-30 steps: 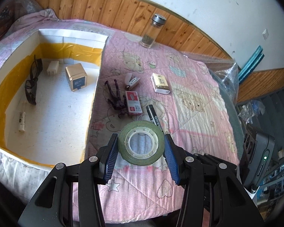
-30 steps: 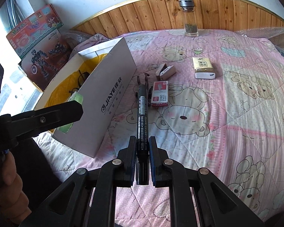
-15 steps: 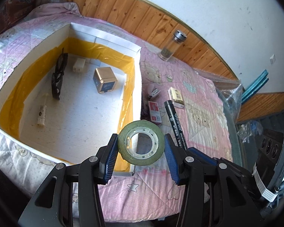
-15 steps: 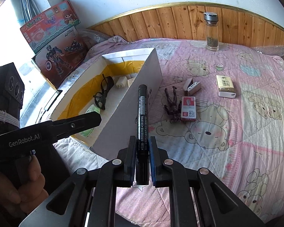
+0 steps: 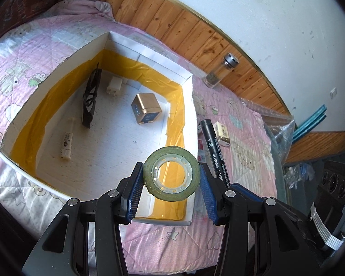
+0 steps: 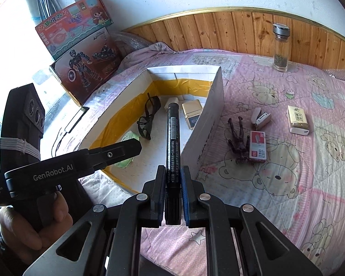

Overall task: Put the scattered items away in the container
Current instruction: 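Carry the marker with the right gripper while the left gripper carries the tape toward the box, then lower the black marker and green tape into the box with both grippers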

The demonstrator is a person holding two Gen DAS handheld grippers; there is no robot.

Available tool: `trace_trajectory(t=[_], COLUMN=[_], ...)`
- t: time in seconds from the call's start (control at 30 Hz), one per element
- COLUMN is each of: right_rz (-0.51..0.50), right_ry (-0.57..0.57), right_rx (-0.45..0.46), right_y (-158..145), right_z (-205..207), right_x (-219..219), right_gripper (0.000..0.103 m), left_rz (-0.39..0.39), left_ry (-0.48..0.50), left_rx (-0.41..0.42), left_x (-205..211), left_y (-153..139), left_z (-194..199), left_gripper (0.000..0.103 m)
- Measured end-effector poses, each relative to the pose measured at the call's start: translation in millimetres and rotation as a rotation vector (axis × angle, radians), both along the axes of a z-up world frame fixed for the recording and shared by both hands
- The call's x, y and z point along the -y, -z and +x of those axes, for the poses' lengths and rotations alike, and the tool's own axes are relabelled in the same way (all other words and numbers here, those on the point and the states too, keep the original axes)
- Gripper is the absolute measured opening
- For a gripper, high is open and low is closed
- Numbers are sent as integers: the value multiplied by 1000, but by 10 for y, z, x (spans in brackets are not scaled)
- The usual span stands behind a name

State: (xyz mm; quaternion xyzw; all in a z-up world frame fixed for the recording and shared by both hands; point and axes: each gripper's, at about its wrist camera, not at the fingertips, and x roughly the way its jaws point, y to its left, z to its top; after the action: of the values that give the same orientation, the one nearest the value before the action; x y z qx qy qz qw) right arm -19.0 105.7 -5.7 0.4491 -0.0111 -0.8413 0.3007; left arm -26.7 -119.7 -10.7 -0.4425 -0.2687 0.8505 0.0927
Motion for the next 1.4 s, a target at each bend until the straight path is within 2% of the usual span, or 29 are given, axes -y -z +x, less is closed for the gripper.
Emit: trace_trajectory(t=[0.57,1.2,1.4], right_rz=[-30,-30,-21], right_ry=[-44,-28,-14], right_rx=[55,170,207], right_y=[-26,98,129], right_z=[-313,-823,-1018], right_x=[468,805,875], right_gripper=[14,14,14], left_rz=[32,85,108], left_ry=[-53,-108,-128], left_rx=[-2,104,169], left_x=[357,598,681], left_y=[-87,67,211], left_z=[-263,-765,-926], left_gripper=[49,49,49])
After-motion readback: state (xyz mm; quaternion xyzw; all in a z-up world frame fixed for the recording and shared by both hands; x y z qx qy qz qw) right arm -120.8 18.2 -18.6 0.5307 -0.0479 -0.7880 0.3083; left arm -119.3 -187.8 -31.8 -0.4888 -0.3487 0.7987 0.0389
